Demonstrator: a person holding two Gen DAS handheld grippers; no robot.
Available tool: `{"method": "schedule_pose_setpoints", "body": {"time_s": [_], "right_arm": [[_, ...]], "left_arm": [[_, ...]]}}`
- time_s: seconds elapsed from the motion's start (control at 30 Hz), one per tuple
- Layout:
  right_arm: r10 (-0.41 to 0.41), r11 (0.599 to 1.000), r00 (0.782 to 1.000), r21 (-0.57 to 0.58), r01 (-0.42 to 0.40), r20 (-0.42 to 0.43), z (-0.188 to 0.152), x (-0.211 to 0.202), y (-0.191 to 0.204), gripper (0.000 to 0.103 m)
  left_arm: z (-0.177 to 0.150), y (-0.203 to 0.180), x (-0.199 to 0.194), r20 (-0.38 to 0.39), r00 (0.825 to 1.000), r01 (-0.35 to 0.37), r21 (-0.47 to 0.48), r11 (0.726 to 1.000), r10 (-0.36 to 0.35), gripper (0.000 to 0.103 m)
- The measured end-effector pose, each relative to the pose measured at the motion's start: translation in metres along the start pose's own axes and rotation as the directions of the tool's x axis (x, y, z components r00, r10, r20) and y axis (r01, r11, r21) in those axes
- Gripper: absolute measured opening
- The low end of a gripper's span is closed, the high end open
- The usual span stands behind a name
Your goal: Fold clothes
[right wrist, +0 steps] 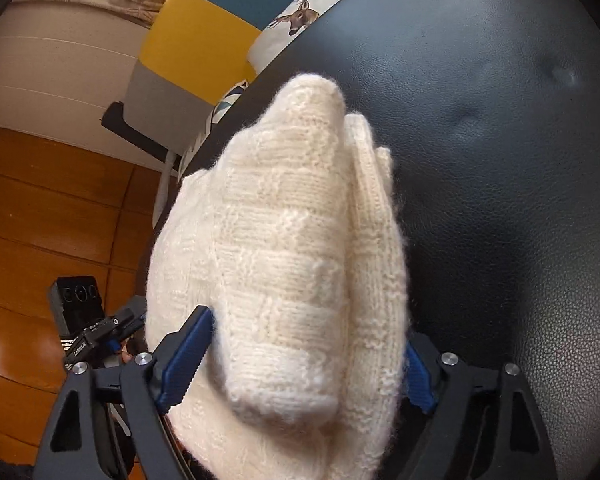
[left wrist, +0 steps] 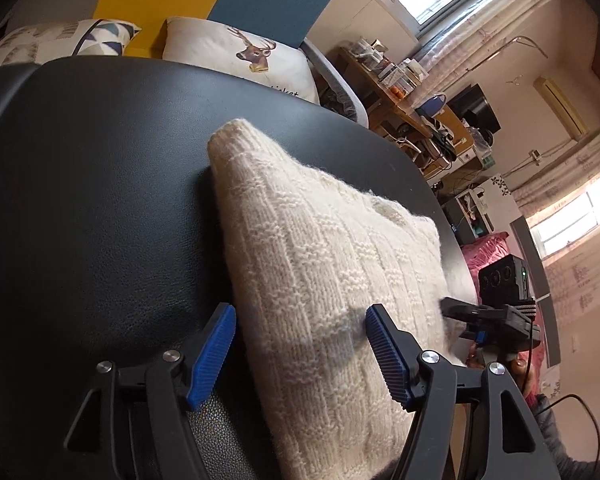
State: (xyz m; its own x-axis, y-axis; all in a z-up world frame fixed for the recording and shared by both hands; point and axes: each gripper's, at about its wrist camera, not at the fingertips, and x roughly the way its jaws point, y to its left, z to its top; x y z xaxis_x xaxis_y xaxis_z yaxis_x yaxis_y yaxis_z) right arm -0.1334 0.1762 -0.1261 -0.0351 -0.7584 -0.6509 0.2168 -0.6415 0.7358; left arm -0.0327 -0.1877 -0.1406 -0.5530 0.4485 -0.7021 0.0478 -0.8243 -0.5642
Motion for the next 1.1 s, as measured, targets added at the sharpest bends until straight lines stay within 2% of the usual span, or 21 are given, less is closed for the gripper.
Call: {"method": "schedule_pose_setpoints", "body": {"time_s": [0.13, 0.27, 0.33, 0.4, 0.6, 0.67, 0.73, 0.8, 0.97, 1.1], "right_arm": [[0.054, 0.998, 0.998, 0.022, -0.053, -0.045, 0.002, 0.005, -0.004, 0.085], [0.1, 0.995, 0.993, 0.036, -0.098, -0.055, 0.0, 0.005, -0.012, 0.083], [0.101, 0.995, 0.993, 0.034, -0.099, -0.059, 0.0, 0.005, -0.015, 0.077], [0.087, 0.996, 0.994, 0.025, -0.086, -0.059, -0.001, 0.005, -0.018, 0.063], [0.021, 0.997, 0.999, -0.068, -0.023, -0.024, -0.007, 0.001, -0.011, 0.047], [0.001, 0.996, 1.0, -0.092, -0.002, -0.012, -0.008, 0.001, -0.007, 0.044], [-0.016, 0.995, 1.0, -0.101, 0.016, 0.0, -0.008, 0.002, -0.003, 0.042], [-0.032, 0.993, 0.999, -0.11, 0.033, 0.012, -0.009, 0.002, 0.002, 0.039], [-0.071, 0.989, 0.996, -0.128, 0.077, 0.049, -0.009, 0.001, 0.012, 0.034], [-0.043, 0.991, 0.998, -0.123, 0.049, 0.053, -0.01, 0.005, 0.014, 0.033]], "left_arm": [[0.004, -0.003, 0.003, -0.017, 1.0, 0.02, 0.017, 1.0, -0.02, 0.07], [0.009, 0.0, 0.009, -0.032, 0.999, 0.031, -0.003, 1.0, -0.031, 0.074], [0.011, 0.002, 0.012, -0.037, 0.998, 0.04, -0.017, 0.999, -0.041, 0.077], [0.011, 0.003, 0.015, -0.043, 0.998, 0.045, -0.033, 0.998, -0.046, 0.08], [0.005, 0.002, 0.023, -0.07, 0.997, 0.035, -0.05, 0.998, -0.038, 0.086], [0.002, 0.003, 0.025, -0.074, 0.996, 0.036, -0.068, 0.997, -0.041, 0.076], [0.0, 0.004, 0.023, -0.061, 0.997, 0.042, -0.083, 0.996, -0.047, 0.055], [0.0, 0.003, 0.019, -0.045, 0.998, 0.038, -0.084, 0.996, -0.042, 0.045], [-0.005, -0.015, 0.004, 0.02, 1.0, 0.01, -0.038, 0.999, -0.009, 0.037], [-0.013, -0.025, -0.01, 0.088, 0.996, 0.014, -0.023, 1.0, -0.012, 0.036]]}}
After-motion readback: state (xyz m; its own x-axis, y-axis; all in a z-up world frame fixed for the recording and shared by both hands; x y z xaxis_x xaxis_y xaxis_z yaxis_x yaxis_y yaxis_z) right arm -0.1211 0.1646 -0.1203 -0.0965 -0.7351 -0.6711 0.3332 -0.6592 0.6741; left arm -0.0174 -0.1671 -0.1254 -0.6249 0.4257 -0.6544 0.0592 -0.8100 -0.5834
